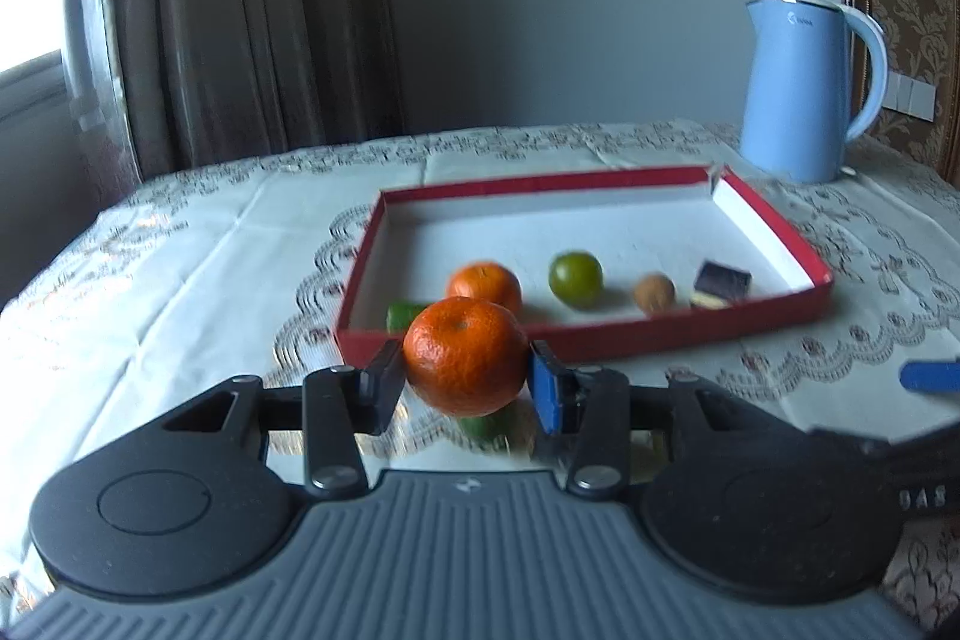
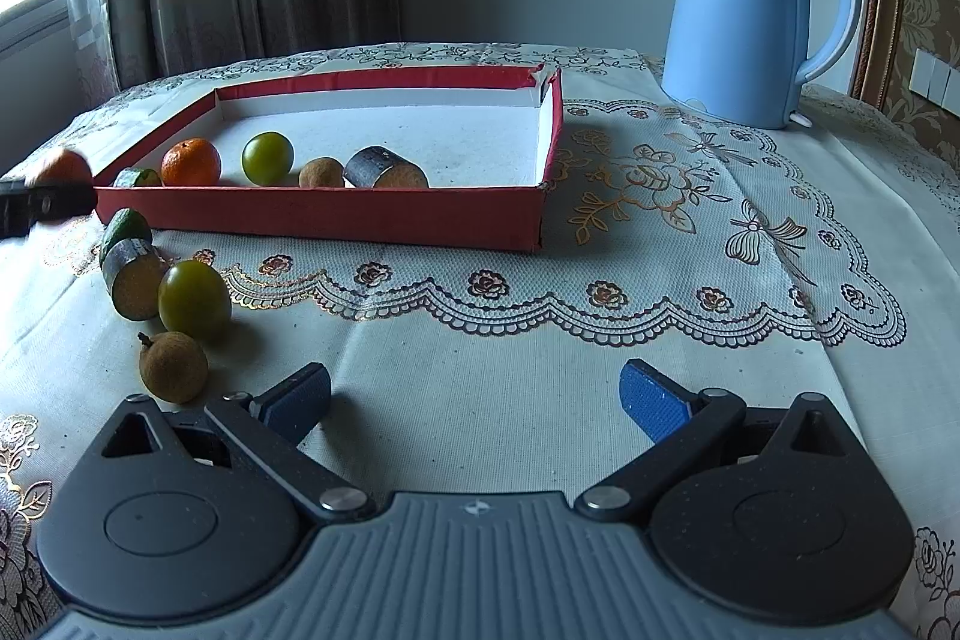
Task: Organize fruits
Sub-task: 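Lift the mandarin, carry it into the tray, open the left tool, then move the right tool to the small brown fruit and grasp it, then carry the brown fruit into the red tray and open the right tool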
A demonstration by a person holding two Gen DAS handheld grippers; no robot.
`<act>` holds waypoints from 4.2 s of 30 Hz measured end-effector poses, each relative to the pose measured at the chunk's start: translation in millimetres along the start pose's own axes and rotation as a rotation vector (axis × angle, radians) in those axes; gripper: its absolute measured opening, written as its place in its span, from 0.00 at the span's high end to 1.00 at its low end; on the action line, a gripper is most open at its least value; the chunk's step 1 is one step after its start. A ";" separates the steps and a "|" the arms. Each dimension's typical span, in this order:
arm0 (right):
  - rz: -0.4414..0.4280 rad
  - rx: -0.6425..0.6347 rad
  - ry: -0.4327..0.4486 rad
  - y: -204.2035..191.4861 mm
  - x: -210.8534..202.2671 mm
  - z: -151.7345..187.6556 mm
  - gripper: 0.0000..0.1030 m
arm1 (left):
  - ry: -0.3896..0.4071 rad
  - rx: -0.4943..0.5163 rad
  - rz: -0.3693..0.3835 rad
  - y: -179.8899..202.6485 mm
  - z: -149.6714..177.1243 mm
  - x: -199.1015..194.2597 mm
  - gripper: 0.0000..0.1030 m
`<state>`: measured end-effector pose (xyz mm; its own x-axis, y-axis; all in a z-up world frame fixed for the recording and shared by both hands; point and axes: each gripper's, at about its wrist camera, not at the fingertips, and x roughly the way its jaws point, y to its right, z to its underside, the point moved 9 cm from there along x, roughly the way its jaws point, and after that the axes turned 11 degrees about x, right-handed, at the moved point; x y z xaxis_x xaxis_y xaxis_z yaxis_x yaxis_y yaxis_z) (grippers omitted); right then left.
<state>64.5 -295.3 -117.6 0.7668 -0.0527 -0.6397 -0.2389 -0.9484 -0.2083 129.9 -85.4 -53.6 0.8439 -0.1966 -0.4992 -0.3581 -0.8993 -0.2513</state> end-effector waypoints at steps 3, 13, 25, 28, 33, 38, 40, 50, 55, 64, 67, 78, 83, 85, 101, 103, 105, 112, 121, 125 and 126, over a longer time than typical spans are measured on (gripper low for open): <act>-0.002 0.002 0.000 0.0 0.0 -0.5 0.00 | 0.004 0.000 -0.027 -8.1 -17.0 14.2 0.60; -0.013 0.014 0.004 0.8 -0.6 -1.4 0.00 | -0.076 -0.032 -0.075 -34.7 -39.2 87.1 0.60; -0.011 0.013 0.004 0.1 -0.7 -1.8 0.00 | -0.112 -0.043 -0.079 -34.1 -22.6 115.1 0.57; -0.011 0.014 0.004 0.3 -0.9 -1.7 0.00 | -0.106 -0.030 -0.090 -32.1 -22.5 114.3 0.56; -0.014 0.018 0.005 -0.6 -0.9 -2.3 0.00 | -0.104 -0.038 -0.087 -32.9 -22.3 109.2 0.54; -0.018 0.022 0.006 0.4 -1.1 -2.4 0.00 | -0.079 -0.050 -0.084 -34.0 -21.1 86.4 0.51; -0.019 0.023 0.006 0.2 -1.1 -2.5 0.00 | -0.062 -0.060 -0.077 -34.2 -18.3 71.3 0.44; -0.016 0.020 0.006 0.3 -1.3 -2.1 0.00 | -0.072 -0.062 -0.069 -29.1 37.1 1.0 0.30; -0.014 0.018 0.006 -0.2 -1.3 -1.7 0.00 | -0.105 -0.022 -0.112 -27.4 59.8 -6.0 0.21; -0.177 0.064 0.077 -9.6 -21.5 -2.5 0.00 | -0.167 0.018 -0.142 -25.2 75.0 5.4 0.00; -0.252 0.022 0.088 -32.8 -34.5 3.9 0.00 | -0.173 -0.007 -0.127 -27.9 77.9 5.2 0.00; -0.273 -0.141 0.053 -93.2 -36.4 20.4 0.35 | -0.196 -0.119 -0.061 -37.7 85.1 8.1 0.00; -0.278 -0.150 0.042 -99.5 -33.9 24.1 0.45 | -0.198 -0.132 -0.053 -39.5 86.1 8.8 0.00; -0.273 -0.154 0.041 -101.0 -32.0 24.2 0.45 | -0.199 -0.137 -0.049 -40.5 86.4 9.3 0.00; -0.266 -0.159 0.009 -104.3 -19.1 24.8 0.67 | -0.201 -0.152 -0.037 -41.7 88.0 9.8 0.00; -0.262 -0.158 0.011 -103.7 -19.4 24.9 0.68 | -0.201 -0.152 -0.037 -41.8 88.1 9.7 0.00; -0.266 -0.157 0.011 -103.5 -19.7 25.0 0.71 | -0.201 -0.152 -0.037 -41.7 88.1 9.8 0.00; -0.284 -0.144 0.013 -102.7 -22.9 25.3 0.72 | -0.200 -0.152 -0.037 -41.8 88.1 9.8 0.00; -0.320 -0.120 0.056 -98.0 -46.4 12.8 0.72 | -0.200 -0.152 -0.037 -41.8 88.2 9.9 0.00; -0.317 -0.120 0.094 -94.7 -57.0 -7.1 0.72 | -0.200 -0.152 -0.037 -41.8 88.2 10.0 0.00; -0.313 -0.120 0.103 -93.3 -58.5 -11.5 0.72 | -0.200 -0.152 -0.037 -41.8 88.2 9.9 0.00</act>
<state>48.8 -207.3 -52.3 0.8493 0.2212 -0.4793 0.0846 -0.9533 -0.2900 118.0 -15.3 -121.2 0.7540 -0.0953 -0.6499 -0.2519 -0.9557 -0.1521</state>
